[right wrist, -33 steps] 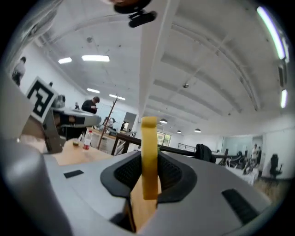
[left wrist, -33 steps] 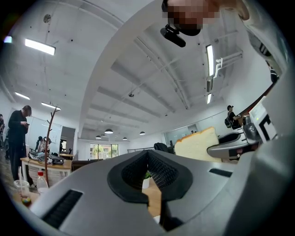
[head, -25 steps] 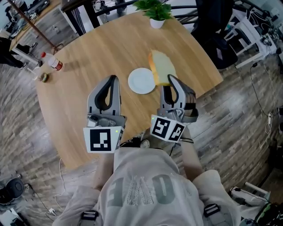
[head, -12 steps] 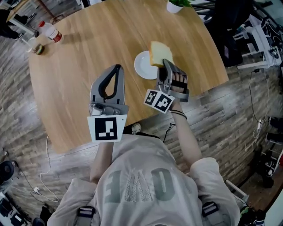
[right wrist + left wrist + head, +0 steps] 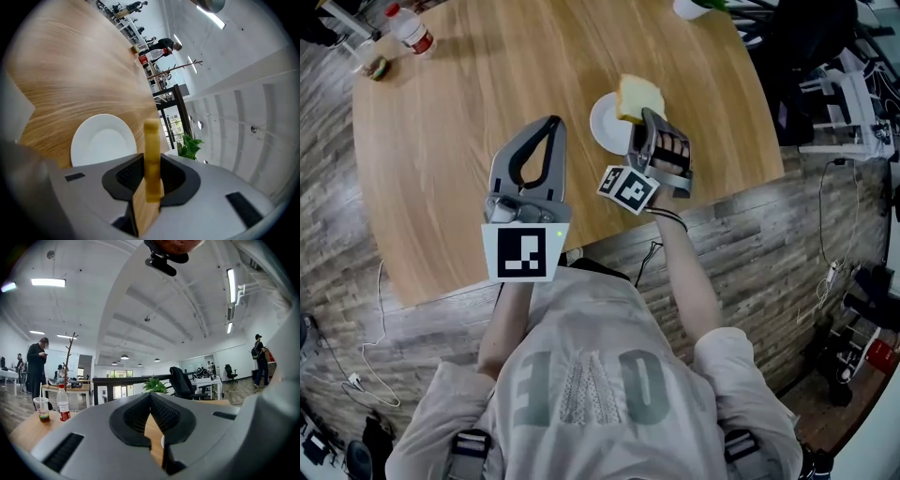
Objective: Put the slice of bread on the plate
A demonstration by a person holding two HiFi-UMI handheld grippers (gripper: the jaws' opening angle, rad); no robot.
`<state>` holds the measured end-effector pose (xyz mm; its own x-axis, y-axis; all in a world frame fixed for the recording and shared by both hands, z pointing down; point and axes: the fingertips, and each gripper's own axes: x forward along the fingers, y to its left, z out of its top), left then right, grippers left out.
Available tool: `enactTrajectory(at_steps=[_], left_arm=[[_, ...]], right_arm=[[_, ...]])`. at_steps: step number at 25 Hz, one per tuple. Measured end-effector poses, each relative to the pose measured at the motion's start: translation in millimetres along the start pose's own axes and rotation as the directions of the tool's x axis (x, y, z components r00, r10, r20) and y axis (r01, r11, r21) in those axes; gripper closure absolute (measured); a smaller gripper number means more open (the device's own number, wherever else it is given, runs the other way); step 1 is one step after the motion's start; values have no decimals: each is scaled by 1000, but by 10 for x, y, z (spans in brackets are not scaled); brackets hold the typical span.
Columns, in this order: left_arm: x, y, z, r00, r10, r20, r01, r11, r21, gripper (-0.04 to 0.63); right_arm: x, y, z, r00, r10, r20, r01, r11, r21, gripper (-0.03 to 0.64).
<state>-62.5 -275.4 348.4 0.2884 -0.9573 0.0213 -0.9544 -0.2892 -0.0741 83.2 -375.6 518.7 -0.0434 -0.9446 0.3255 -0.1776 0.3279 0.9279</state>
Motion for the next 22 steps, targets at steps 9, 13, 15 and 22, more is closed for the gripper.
enactTrajectory(at_steps=[9,13,15,22], left_arm=[[-90,60,-53,1000,18,-6,-18,1000,1,586],[-133,94,-61,1000,27,-4,-27,1000,-10,586],[-153,99,-95,1000,27,-14,-27,1000,-7,586],[-171,60,-122,1000,19,-8,-19,1000,-18,586]], right_arm=[[-50,330,-93,999,36,-33,-38,996,-75,525],[-52,438,-117,996,73,-50,-77,993,-87,525],[-37,504,-123,993,106,-55,-110,990,-89,525],[-26,571,-99,979,197,-46,-198,980,-18,405]])
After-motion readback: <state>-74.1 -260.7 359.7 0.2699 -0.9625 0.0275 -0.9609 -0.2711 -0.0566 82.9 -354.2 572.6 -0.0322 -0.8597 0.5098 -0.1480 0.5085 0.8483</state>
